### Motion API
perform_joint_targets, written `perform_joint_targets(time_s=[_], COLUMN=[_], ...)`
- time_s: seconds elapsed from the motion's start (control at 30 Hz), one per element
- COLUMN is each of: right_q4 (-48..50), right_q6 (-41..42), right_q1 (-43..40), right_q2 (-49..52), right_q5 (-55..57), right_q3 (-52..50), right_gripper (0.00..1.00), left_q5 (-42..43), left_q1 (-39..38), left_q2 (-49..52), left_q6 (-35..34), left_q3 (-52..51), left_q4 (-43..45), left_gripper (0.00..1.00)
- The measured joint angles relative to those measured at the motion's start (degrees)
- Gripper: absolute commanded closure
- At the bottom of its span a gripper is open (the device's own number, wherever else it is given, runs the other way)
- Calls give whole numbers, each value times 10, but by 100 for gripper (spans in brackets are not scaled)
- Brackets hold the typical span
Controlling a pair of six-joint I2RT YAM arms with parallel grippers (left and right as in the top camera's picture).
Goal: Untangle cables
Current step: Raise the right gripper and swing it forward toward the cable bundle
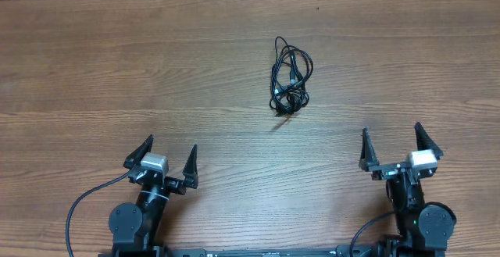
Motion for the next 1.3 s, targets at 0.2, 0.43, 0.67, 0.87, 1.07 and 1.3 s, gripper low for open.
perform_joint_targets(time_s=[0.2,0.43,0.67,0.87,1.07,1.3], right_q4=[111,121,127,114,54,-17], right_q6=[48,91,100,103,121,160], right_q1=[0,0,0,0,0,0], right_q2=[0,0,0,36,145,257], right_q5=[-40,-52,-53,-60,-110,-174], right_q3=[1,54,159,249,376,497], right_gripper=[0,0,0,0,0,0], left_q5=[0,0,0,0,0,0], left_q1=[0,0,0,0,0,0], left_q2=[0,0,0,0,0,0], left_q6=[0,0,0,0,0,0], left_q3=[0,0,0,0,0,0], left_q4=[0,0,0,0,0,0], left_gripper=[1,0,1,0,0,1])
